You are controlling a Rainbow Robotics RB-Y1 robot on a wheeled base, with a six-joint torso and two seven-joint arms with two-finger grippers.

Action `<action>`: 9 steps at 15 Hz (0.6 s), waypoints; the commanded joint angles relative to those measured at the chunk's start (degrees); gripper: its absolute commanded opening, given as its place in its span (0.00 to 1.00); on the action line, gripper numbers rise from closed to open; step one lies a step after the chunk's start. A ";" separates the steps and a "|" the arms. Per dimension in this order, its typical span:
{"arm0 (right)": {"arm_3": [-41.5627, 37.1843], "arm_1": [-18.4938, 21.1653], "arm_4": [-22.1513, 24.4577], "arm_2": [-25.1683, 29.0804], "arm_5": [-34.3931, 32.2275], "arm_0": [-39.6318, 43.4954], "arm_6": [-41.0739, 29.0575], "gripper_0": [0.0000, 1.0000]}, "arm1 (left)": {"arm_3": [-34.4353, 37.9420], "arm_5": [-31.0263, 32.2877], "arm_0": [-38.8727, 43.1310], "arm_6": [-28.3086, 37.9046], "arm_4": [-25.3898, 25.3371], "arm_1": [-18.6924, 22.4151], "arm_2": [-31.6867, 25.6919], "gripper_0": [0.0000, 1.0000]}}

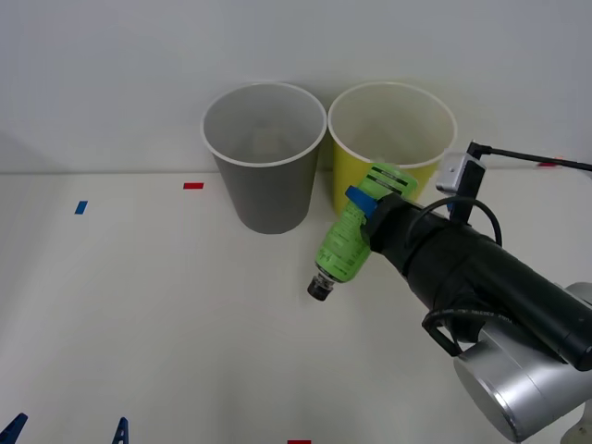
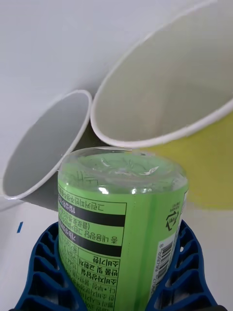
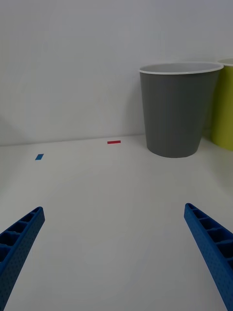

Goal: Put cans in the gray bin and PET bottles in the light green bin.

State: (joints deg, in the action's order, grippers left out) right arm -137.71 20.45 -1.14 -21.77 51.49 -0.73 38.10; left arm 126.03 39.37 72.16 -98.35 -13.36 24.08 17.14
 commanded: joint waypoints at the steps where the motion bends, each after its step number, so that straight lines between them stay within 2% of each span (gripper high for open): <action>1: -0.02 -2.43 2.37 1.20 -3.77 0.21 7.25 0.00 | 0.00 0.00 0.00 0.00 0.00 0.00 0.00 1.00; 5: -0.02 -3.75 5.09 2.70 -10.10 1.96 17.18 0.00 | 0.00 0.00 0.00 0.00 0.00 0.00 0.00 1.00; 9: -0.28 -5.07 8.87 2.96 -16.25 5.30 21.14 0.00 | 0.00 0.00 0.00 0.00 0.00 0.00 0.00 1.00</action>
State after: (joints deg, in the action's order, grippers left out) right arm -137.89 15.60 6.51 -18.79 36.58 3.66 58.84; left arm 126.03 39.37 72.16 -98.35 -13.36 24.08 17.14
